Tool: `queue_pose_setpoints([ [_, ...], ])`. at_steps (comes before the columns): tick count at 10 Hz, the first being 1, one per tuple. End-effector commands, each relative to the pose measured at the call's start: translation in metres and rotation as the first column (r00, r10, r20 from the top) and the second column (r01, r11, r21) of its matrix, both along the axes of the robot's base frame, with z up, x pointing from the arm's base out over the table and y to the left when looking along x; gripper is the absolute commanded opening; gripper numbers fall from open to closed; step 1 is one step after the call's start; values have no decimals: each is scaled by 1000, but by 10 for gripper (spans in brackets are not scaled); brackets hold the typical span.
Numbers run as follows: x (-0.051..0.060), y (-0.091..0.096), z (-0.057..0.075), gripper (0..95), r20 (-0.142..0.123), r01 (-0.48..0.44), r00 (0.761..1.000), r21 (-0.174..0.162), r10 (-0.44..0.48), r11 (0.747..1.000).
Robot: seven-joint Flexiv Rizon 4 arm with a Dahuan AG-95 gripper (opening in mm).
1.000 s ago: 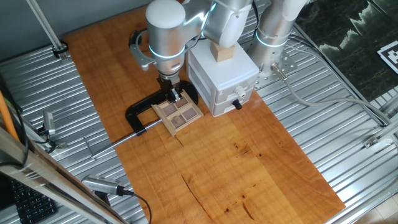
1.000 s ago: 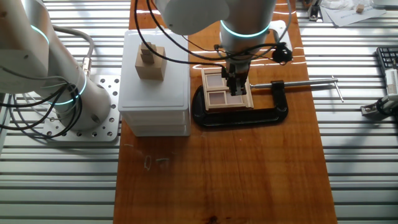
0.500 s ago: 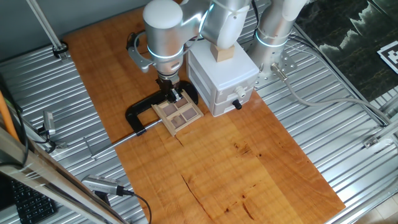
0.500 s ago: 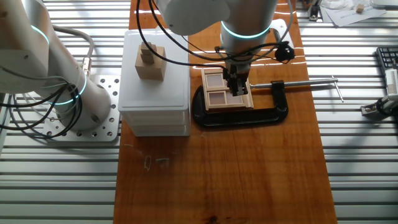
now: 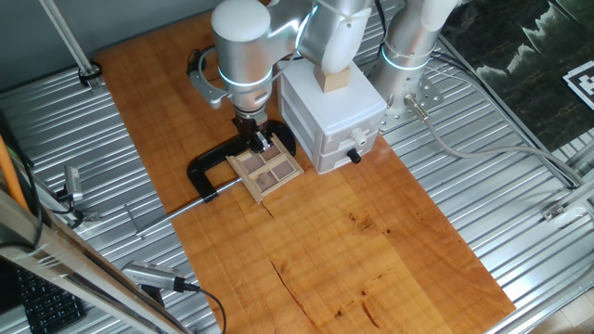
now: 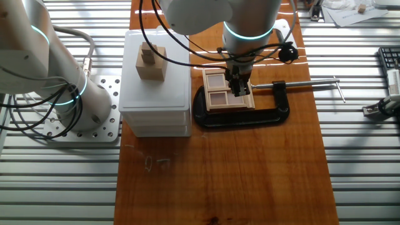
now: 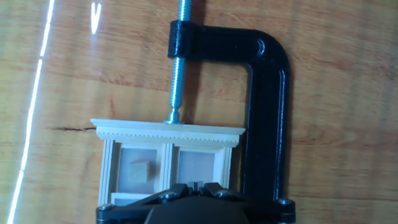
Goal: Open a sliding window
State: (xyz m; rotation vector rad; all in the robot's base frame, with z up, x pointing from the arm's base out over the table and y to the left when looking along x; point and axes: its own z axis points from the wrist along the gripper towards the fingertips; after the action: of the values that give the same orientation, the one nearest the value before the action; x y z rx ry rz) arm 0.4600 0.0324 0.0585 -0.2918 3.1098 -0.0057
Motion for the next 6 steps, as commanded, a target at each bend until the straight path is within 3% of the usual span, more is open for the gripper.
queue_pose_setpoints([
  [1,0,1,1,0,-6,14,1000,2,-14,1000],
  [6,-3,1,3,0,-16,30,999,2,-30,1000],
])
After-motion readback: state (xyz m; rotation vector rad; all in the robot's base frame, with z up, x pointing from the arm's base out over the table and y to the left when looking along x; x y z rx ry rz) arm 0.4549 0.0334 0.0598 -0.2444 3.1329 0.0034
